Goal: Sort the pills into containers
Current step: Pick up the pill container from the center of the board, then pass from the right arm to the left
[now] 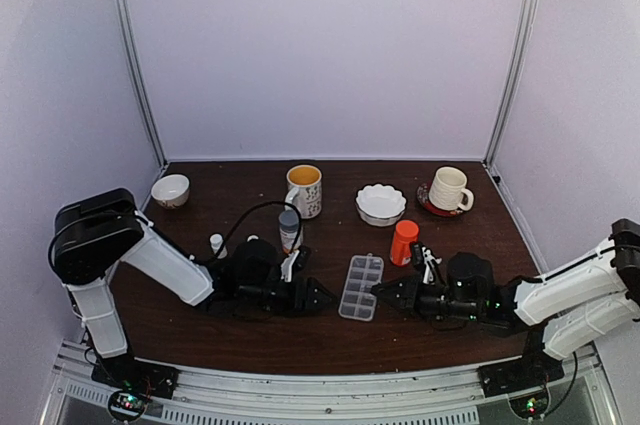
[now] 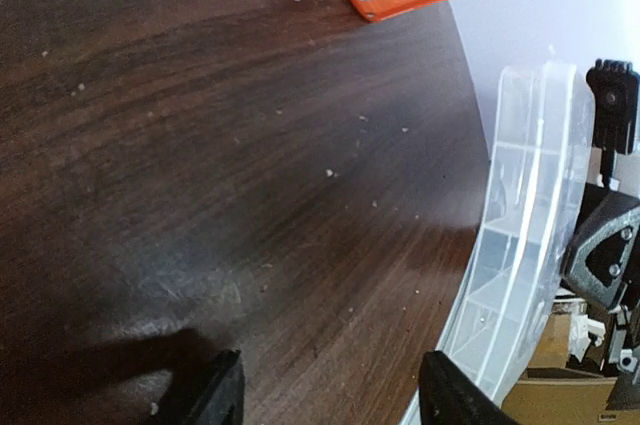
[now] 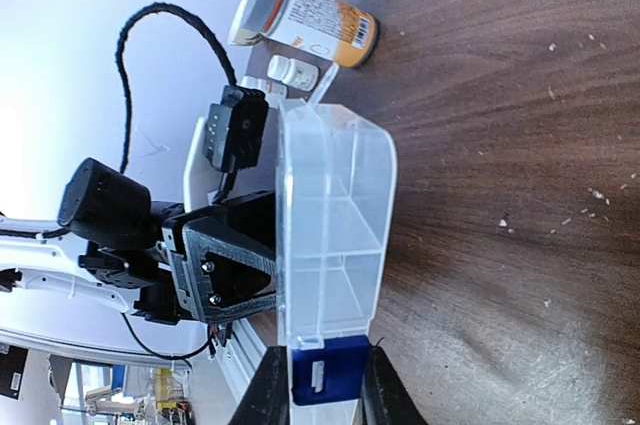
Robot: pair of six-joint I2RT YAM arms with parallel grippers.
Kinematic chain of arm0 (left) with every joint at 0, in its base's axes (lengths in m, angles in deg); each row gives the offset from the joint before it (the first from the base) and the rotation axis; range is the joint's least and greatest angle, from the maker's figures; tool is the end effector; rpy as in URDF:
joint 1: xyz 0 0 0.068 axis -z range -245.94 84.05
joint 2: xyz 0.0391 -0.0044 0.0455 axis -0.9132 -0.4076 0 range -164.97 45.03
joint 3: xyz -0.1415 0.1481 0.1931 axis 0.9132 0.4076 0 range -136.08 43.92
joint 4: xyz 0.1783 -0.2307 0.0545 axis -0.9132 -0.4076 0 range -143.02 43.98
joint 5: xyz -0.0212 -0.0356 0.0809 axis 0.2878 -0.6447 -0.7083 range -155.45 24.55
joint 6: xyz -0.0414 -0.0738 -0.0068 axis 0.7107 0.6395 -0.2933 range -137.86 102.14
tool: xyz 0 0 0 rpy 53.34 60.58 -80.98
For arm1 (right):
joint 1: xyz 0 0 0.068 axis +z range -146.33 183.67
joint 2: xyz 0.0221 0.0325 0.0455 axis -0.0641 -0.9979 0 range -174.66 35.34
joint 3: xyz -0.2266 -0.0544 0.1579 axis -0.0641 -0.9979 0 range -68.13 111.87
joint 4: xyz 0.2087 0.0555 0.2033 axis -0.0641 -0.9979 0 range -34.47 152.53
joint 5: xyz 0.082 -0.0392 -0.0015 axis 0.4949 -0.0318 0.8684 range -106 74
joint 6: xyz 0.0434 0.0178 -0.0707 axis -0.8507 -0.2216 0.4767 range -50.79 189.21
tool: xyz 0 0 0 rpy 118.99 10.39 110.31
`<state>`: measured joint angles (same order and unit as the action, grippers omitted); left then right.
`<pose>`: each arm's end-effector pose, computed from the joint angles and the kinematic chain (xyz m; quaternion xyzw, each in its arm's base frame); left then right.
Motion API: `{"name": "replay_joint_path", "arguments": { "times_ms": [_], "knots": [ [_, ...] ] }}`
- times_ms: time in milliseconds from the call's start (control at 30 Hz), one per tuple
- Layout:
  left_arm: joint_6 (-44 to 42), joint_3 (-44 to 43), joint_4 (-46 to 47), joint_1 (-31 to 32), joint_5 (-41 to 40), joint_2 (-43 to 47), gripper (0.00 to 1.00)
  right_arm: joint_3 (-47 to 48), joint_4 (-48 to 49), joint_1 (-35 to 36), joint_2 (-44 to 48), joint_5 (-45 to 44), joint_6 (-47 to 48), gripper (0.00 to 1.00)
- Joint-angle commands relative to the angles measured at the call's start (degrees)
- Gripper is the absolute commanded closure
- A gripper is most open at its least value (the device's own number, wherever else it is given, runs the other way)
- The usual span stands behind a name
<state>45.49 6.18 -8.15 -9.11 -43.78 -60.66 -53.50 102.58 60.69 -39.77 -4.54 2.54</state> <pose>0.1844 -0.3326 0.0653 0.0454 0.8549 -0.5064 0.1034 0.1395 0.2420 0.1100 0.0120 0.8190 0.5392 0.1956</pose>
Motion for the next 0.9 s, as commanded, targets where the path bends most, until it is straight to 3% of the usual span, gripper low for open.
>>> {"name": "replay_joint_path", "arguments": {
  "times_ms": [0,100,200,467,600,867],
  "knots": [
    [6.8,2.9,18.9,-0.2,3.1,1.6,0.30,0.0,-1.1,0.3,4.8,-0.2,4.2,0.82],
    [10.5,3.3,27.0,-0.1,5.0,2.4,0.18,-0.1,-2.2,0.3,8.4,0.0,5.2,0.81],
    [11.4,5.4,29.9,-0.2,3.1,5.4,0.15,1.4,-7.4,0.3,12.5,-0.7,6.6,0.81],
    [2.9,1.2,13.2,1.6,3.3,13.9,0.15,6.0,-15.4,0.4,15.8,2.9,9.7,0.79],
    [-0.5,-3.2,4.5,3.2,2.4,14.3,0.16,6.5,-12.3,1.0,16.4,4.9,9.3,0.79],
    [-2.0,-7.0,-1.2,3.7,1.9,14.1,0.19,6.5,-11.3,1.3,18.2,6.0,9.4,0.78]
  ]
}}
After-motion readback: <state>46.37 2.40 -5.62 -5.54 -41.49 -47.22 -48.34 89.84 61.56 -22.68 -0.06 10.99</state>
